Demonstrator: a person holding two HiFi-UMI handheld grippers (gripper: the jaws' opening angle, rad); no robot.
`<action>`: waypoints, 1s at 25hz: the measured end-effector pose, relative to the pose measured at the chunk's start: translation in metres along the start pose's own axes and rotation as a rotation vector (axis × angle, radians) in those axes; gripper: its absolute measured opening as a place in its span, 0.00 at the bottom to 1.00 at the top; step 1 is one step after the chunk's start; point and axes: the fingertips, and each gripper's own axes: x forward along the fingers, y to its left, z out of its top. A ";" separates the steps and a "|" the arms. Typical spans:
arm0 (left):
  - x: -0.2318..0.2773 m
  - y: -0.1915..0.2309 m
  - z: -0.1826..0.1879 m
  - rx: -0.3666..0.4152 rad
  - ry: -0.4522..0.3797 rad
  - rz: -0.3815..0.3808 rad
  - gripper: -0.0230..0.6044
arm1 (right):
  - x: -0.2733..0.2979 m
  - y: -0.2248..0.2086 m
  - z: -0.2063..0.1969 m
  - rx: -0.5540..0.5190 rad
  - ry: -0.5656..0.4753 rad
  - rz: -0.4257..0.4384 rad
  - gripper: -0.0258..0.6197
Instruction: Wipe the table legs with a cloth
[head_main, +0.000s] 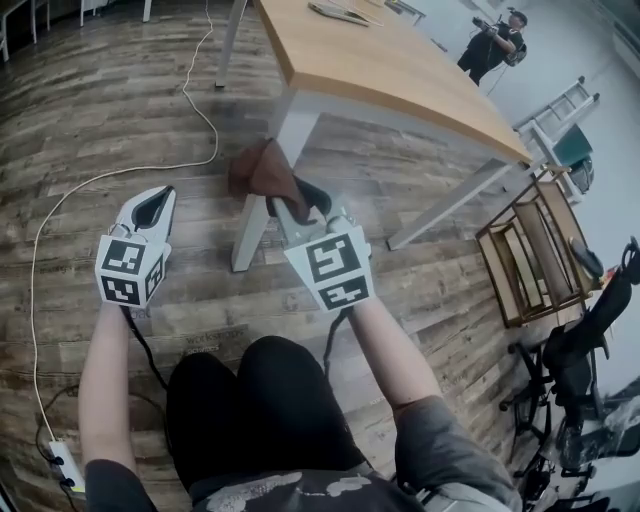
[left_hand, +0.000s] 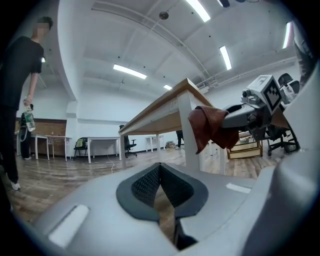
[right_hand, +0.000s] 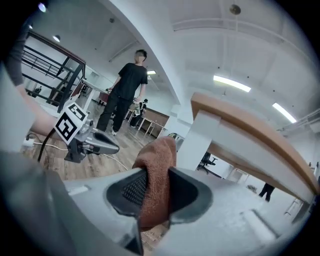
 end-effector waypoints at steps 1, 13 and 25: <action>-0.001 -0.001 0.009 0.007 -0.009 -0.005 0.07 | -0.001 -0.007 0.013 0.004 -0.008 -0.016 0.18; -0.002 0.006 0.036 0.039 -0.021 -0.003 0.07 | 0.022 -0.032 0.038 0.042 0.091 -0.090 0.18; -0.008 -0.007 -0.089 -0.046 0.127 0.028 0.07 | 0.064 0.055 -0.093 0.079 0.297 0.076 0.18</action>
